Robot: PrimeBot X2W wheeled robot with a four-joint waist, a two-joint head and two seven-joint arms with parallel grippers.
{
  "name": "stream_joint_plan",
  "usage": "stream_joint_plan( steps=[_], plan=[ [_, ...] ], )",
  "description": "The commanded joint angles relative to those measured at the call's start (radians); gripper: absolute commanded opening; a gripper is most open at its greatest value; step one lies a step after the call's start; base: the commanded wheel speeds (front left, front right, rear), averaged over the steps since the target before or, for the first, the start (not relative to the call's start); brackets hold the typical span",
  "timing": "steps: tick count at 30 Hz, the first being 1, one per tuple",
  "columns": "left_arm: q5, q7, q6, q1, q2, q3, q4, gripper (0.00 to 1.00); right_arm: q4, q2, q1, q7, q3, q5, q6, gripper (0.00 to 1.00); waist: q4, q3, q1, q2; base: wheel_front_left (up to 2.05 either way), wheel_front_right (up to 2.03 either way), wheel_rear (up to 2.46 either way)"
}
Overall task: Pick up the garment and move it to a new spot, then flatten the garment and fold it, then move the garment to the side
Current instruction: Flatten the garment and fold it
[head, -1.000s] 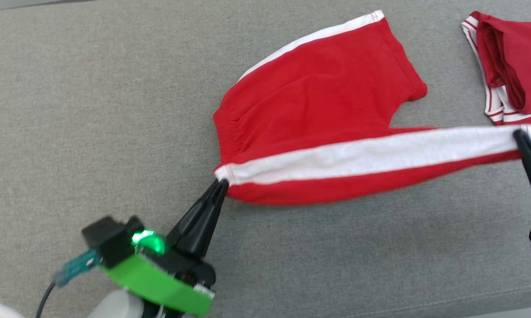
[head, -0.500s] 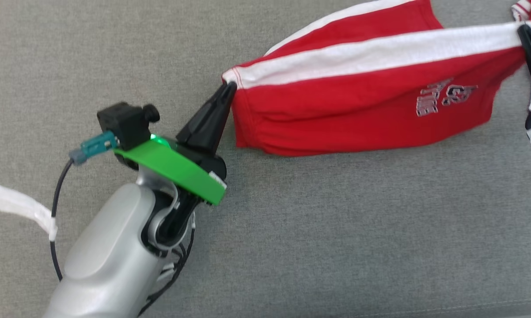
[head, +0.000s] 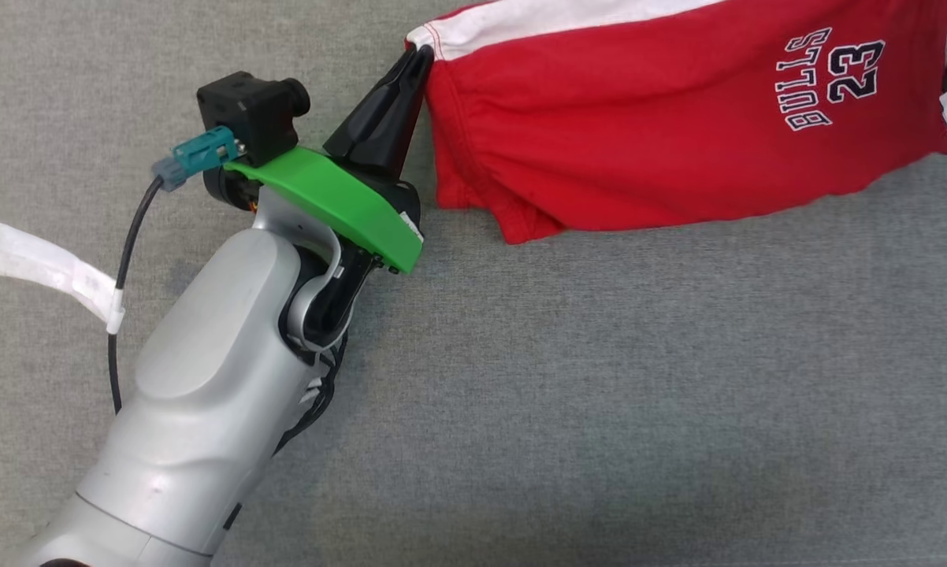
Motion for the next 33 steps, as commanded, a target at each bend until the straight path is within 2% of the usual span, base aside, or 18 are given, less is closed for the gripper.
stream_joint_plan(
  steps=[1, 4, 6, 7, 8, 14, 20, 26, 33],
  plan=[
    [0.019, -0.014, 0.003, -0.024, -0.004, -0.001, 0.015, 0.00, 0.022, 0.002, -0.026, -0.012, 0.022, 0.001, 0.000, 0.00, 0.025, 0.031, 0.0000, 0.0000, 0.00, 0.00, 0.00],
    [0.019, -0.031, -0.002, -0.032, -0.013, -0.008, 0.038, 0.00, 0.061, 0.004, -0.060, -0.021, 0.068, 0.013, 0.000, 0.02, 0.031, 0.035, 0.0000, 0.0000, 0.00, 0.00, 0.00],
    [0.024, -0.041, -0.003, -0.036, -0.014, -0.013, 0.054, 0.00, 0.085, 0.008, -0.075, -0.030, 0.093, 0.019, 0.000, 0.60, 0.032, 0.034, 0.0000, 0.0000, 0.00, 0.00, 0.00],
    [0.026, -0.051, -0.004, -0.036, -0.015, -0.013, 0.062, 0.60, 0.095, 0.014, -0.080, -0.034, 0.105, 0.028, 0.000, 1.00, 0.032, 0.030, 0.0000, 0.0000, 0.00, 0.00, 0.00],
    [0.028, -0.057, -0.004, -0.035, -0.016, -0.014, 0.070, 1.00, 0.102, 0.017, -0.080, -0.038, 0.115, 0.031, 0.000, 1.00, 0.030, 0.027, 0.0000, 0.0000, 0.00, 0.00, 0.00],
    [0.083, -0.112, 0.031, 0.005, -0.005, -0.015, 0.077, 1.00, 0.112, 0.028, -0.042, -0.052, 0.126, 0.031, -0.001, 1.00, 0.011, -0.026, 0.0000, 0.0000, 0.00, 0.00, 0.00],
    [0.221, -0.142, 0.137, 0.125, 0.030, 0.046, -0.041, 1.00, 0.046, 0.057, 0.092, -0.051, 0.025, -0.046, -0.001, 1.00, -0.017, -0.111, 0.0000, 0.0000, 0.00, 0.00, 0.00],
    [0.398, -0.142, 0.228, 0.358, 0.007, 0.177, -0.252, 1.00, -0.001, 0.105, 0.258, -0.050, -0.072, -0.140, -0.001, 1.00, -0.028, -0.200, 0.0000, 0.0000, 0.00, 0.00, 0.00],
    [0.546, -0.142, 0.229, 0.534, -0.056, 0.242, -0.372, 1.00, 0.030, 0.138, 0.372, -0.050, -0.125, -0.200, -0.001, 1.00, 0.006, -0.262, 0.0000, 0.0000, 0.00, 0.00, 0.00]
  ],
)
